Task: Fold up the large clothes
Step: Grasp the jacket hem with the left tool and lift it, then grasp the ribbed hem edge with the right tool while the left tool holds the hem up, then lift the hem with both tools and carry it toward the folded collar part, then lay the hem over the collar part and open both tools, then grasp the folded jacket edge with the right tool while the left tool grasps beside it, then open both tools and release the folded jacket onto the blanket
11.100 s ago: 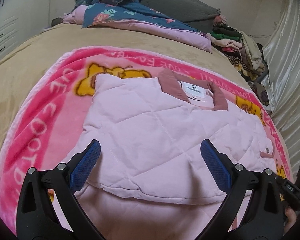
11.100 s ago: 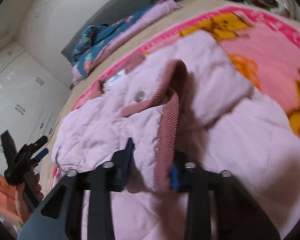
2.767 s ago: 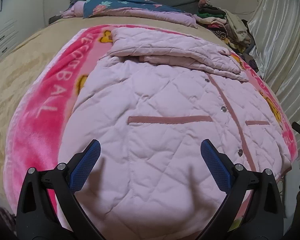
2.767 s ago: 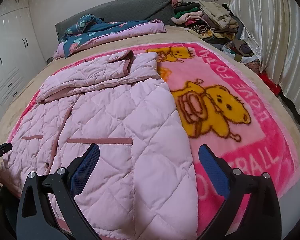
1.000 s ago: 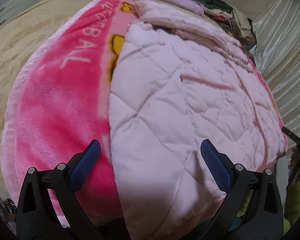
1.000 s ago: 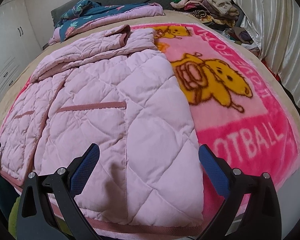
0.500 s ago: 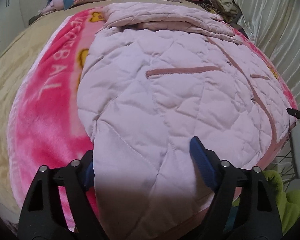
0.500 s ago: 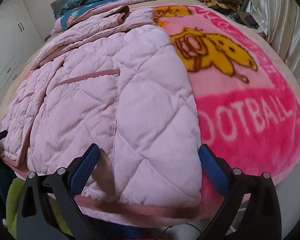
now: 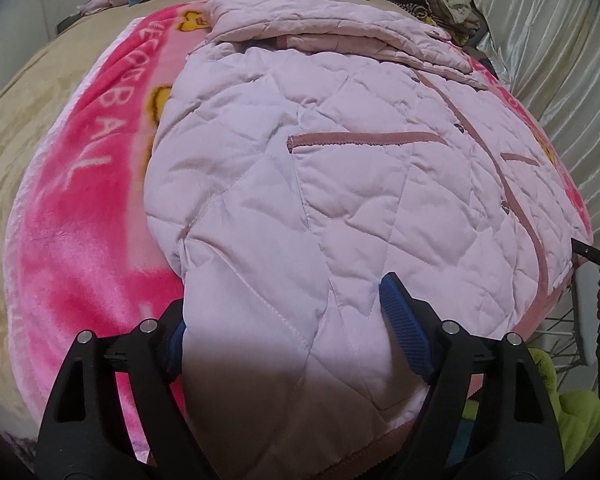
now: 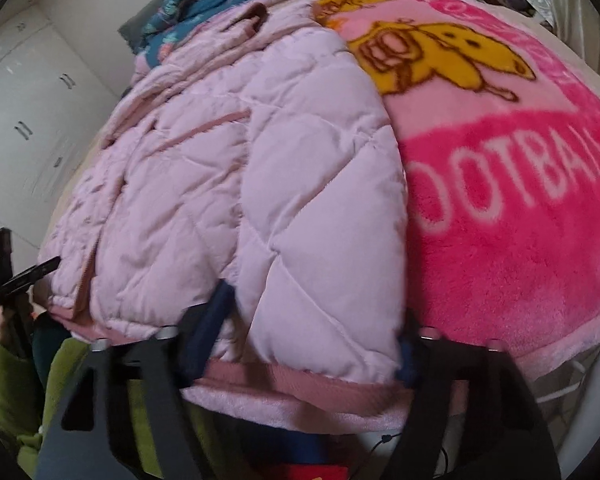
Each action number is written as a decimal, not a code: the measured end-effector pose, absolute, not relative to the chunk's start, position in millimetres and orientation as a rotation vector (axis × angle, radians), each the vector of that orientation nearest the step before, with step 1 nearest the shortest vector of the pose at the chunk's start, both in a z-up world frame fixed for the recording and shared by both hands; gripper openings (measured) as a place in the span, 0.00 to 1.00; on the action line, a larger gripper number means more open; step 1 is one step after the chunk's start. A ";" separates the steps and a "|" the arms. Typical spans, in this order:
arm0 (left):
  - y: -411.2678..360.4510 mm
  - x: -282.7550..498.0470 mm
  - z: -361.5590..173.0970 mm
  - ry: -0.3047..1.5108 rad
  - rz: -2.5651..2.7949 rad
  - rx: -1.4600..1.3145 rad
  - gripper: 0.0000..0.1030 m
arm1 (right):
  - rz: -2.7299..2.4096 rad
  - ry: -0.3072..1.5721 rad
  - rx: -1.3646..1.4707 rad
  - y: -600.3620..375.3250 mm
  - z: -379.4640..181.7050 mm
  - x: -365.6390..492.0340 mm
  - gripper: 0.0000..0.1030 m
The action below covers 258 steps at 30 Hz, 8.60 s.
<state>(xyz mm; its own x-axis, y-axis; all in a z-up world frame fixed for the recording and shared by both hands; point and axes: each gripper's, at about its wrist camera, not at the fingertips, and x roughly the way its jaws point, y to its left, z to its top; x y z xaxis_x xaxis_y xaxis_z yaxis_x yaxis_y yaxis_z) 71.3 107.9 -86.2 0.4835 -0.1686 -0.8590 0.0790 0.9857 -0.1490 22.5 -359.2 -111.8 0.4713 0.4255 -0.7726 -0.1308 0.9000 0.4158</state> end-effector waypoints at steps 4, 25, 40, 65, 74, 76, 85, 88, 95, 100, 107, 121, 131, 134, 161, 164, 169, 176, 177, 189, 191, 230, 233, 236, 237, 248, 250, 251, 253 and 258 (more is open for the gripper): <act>105.6 69.9 -85.2 1.053 -0.139 -0.080 0.70 | 0.420 0.920 0.343 -360.2 -85.1 15.3 0.23; 98.4 86.5 -31.9 0.927 -0.164 -0.112 0.12 | 0.436 0.689 0.407 -366.4 -7.2 60.3 0.18; 108.4 126.9 28.4 0.787 -0.174 -0.200 0.11 | 0.419 0.608 0.480 -375.1 25.6 84.7 0.17; 126.8 128.8 44.4 0.759 -0.121 -0.257 0.12 | 0.401 0.568 0.514 -380.2 30.6 108.1 0.17; 127.6 136.6 61.2 0.746 -0.103 -0.253 0.12 | 0.426 0.531 0.492 -375.6 51.7 125.0 0.17; 127.5 139.4 63.8 0.744 -0.099 -0.251 0.12 | 0.430 0.523 0.484 -374.3 56.4 128.4 0.17; 128.6 148.9 76.4 0.732 -0.091 -0.246 0.12 | 0.442 0.498 0.469 -370.6 77.0 142.7 0.17; 127.6 150.0 79.7 0.728 -0.089 -0.244 0.12 | 0.443 0.493 0.464 -369.8 81.6 145.9 0.17; 127.7 151.1 81.8 0.730 -0.088 -0.243 0.13 | 0.446 0.494 0.443 -365.4 88.2 152.5 0.17; 127.6 151.2 81.4 0.729 -0.089 -0.249 0.13 | 0.445 0.488 0.434 -362.0 93.6 155.9 0.17; 132.1 156.8 95.3 0.716 -0.093 -0.251 0.13 | 0.435 0.483 0.426 -358.5 106.8 161.9 0.17; 154.2 197.1 101.4 0.694 -0.038 -0.304 0.13 | 0.372 0.474 0.415 -356.5 119.5 197.1 0.17; 154.1 215.6 79.5 0.689 0.012 -0.268 0.13 | 0.310 0.496 0.447 -360.7 87.9 223.7 0.17; 152.1 220.4 77.5 0.687 0.021 -0.243 0.13 | 0.302 0.500 0.459 -362.3 83.1 230.7 0.17; 148.8 265.8 40.2 0.708 0.098 -0.131 0.14 | 0.373 0.583 0.615 -366.1 41.5 303.1 0.40; 149.5 266.6 39.8 0.707 0.100 -0.130 0.14 | 0.404 0.545 0.616 -362.5 46.6 300.5 0.60; 149.3 266.5 39.8 0.706 0.097 -0.135 0.14 | 0.420 0.466 0.579 -362.2 59.6 290.7 0.76; 149.1 266.4 39.4 0.707 0.096 -0.137 0.14 | 0.378 0.411 0.553 -376.9 59.0 280.2 0.85; 150.1 267.1 38.5 0.707 0.095 -0.140 0.14 | 0.364 0.410 0.552 -379.8 56.8 278.7 0.86; 157.3 274.5 51.0 0.687 0.054 -0.242 0.32 | 0.267 0.530 0.566 -393.7 7.5 283.3 0.88; 157.8 276.0 54.8 0.679 0.049 -0.269 0.42 | 0.274 0.566 0.534 -382.4 -1.5 289.3 0.89; 174.3 296.2 -13.6 0.665 0.061 -0.305 0.13 | 0.280 0.624 0.199 -317.9 -30.9 340.2 0.20; 174.5 310.3 0.2 0.646 0.090 -0.316 0.13 | 0.235 0.590 0.197 -314.2 -12.7 354.1 0.19; 170.2 331.9 -3.7 0.671 0.139 -0.286 0.13 | 0.173 0.639 0.173 -306.6 -18.2 378.9 0.19; 171.1 339.8 -10.9 0.691 0.158 -0.284 0.13 | 0.160 0.658 0.167 -304.7 -23.1 385.8 0.19; 174.4 374.2 -53.7 0.784 0.204 -0.257 0.21 | 0.088 0.807 0.150 -289.3 -76.2 431.8 0.20; 174.6 376.2 -57.2 0.791 0.203 -0.262 0.22 | 0.075 0.823 0.162 -288.8 -82.0 435.2 0.21; 175.6 375.9 -57.7 0.790 0.200 -0.271 0.22 | 0.070 0.826 0.168 -289.3 -84.4 435.8 0.22; 177.8 375.1 -58.2 0.790 0.196 -0.285 0.23 | 0.064 0.830 0.173 -289.2 -86.7 435.3 0.23; 176.9 366.9 -54.5 0.789 0.187 -0.284 0.23 | 0.038 0.837 0.235 -295.5 -86.9 420.3 0.33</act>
